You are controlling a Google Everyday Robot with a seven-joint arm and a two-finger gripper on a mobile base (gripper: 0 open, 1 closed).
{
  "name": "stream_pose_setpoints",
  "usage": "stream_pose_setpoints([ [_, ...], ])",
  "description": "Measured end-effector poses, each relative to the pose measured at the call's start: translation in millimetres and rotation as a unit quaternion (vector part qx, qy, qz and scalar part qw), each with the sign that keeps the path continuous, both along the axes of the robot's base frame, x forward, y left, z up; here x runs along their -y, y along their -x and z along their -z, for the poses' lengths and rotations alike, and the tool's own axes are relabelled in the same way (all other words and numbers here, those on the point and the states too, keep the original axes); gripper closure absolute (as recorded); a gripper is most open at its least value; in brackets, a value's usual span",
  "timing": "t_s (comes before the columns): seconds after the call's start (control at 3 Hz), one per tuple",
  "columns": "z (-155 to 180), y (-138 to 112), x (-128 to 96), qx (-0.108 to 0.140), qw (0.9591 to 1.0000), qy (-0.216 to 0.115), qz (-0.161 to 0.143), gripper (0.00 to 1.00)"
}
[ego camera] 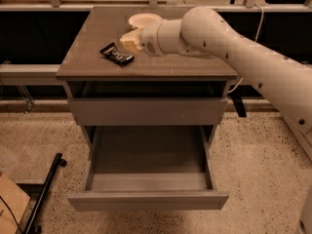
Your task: Place rxbar chocolate into middle drawer
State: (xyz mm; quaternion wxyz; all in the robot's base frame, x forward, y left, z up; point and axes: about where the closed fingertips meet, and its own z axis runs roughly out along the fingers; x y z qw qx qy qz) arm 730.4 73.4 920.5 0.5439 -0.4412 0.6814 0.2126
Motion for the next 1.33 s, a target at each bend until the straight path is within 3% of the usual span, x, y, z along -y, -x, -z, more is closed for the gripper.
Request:
stream_pose_setpoints([
  [0.33, 1.0, 0.7, -2.1, -0.001, 1.0, 0.0, -0.002, 0.57],
  [0.67, 12.5, -19.2, -22.3, -0.004, 0.9998, -0.009, -0.014, 0.27],
  [1.0, 26.5, -35.3, -33.9, -0.014, 0.9995, -0.019, -0.02, 0.03],
  [1.33, 46.1, -48.8, -35.9, -0.031, 0.9992, -0.024, -0.012, 0.0],
])
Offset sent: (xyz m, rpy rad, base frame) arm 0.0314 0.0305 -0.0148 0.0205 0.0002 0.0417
